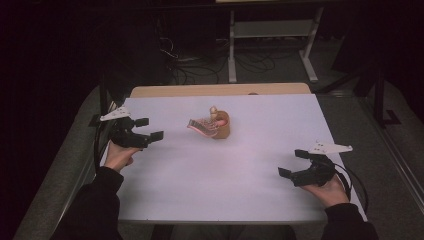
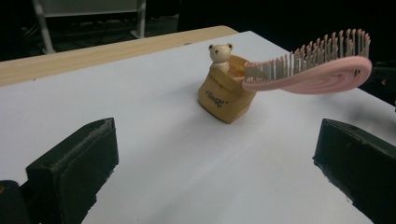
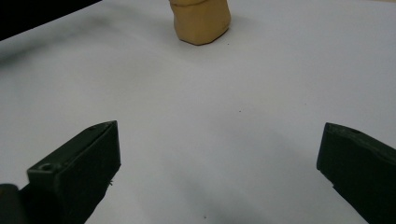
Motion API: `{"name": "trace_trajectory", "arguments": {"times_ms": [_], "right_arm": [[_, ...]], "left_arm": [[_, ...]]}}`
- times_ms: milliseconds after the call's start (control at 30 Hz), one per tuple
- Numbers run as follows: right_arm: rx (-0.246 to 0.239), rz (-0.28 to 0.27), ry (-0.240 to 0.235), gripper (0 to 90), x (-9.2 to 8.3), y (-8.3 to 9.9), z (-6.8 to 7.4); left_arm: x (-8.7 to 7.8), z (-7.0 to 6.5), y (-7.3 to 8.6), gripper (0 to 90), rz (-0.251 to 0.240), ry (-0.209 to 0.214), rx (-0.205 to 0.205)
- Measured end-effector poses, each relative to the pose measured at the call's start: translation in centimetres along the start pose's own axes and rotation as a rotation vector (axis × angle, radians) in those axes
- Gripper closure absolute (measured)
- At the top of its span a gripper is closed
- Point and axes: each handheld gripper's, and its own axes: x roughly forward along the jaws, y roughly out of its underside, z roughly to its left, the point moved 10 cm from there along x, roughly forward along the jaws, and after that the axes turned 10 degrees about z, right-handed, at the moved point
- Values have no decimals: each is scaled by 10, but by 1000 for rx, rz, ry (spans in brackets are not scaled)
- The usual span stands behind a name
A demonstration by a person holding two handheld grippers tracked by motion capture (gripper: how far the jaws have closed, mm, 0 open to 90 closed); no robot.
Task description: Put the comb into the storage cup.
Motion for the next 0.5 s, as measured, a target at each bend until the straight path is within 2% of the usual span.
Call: {"name": "trace_trajectory", "arguments": {"times_ms": [233, 500], "right_arm": [[4, 2, 2, 0, 0, 1, -1], [5, 1, 3, 0, 0, 2, -1]], "left_arm": [[-5, 2, 11, 0, -8, -4, -12], [-10, 1, 21, 0, -15, -21, 6]]}}
